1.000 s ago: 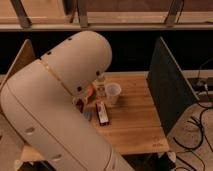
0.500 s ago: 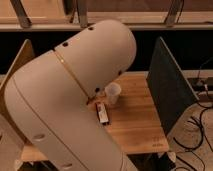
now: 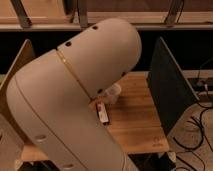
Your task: Place the pepper in the ceramic cup
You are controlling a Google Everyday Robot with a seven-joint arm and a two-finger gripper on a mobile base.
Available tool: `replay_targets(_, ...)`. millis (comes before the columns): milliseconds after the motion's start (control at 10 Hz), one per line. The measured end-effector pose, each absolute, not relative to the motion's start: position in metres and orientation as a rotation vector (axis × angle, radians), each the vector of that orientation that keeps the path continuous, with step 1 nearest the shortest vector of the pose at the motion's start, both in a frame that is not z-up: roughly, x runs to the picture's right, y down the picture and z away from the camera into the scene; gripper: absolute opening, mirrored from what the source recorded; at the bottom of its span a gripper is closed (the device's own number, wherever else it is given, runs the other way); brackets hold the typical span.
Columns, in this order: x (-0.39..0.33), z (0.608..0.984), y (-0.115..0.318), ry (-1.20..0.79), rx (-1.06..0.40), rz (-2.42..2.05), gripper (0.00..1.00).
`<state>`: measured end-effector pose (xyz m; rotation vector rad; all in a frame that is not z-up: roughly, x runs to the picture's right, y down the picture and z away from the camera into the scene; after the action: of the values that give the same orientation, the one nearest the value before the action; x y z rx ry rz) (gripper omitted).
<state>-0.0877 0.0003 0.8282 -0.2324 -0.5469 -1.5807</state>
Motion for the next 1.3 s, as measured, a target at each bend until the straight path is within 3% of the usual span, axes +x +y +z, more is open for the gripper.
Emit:
replay_targets(700, -0.035, 0.85, -0.076, -0.276, -0.202, -1.579, 0.2)
replay_targets(1300, 0.007, 0.819, -0.111, -0.143, -0.147, -1.481, 0.2)
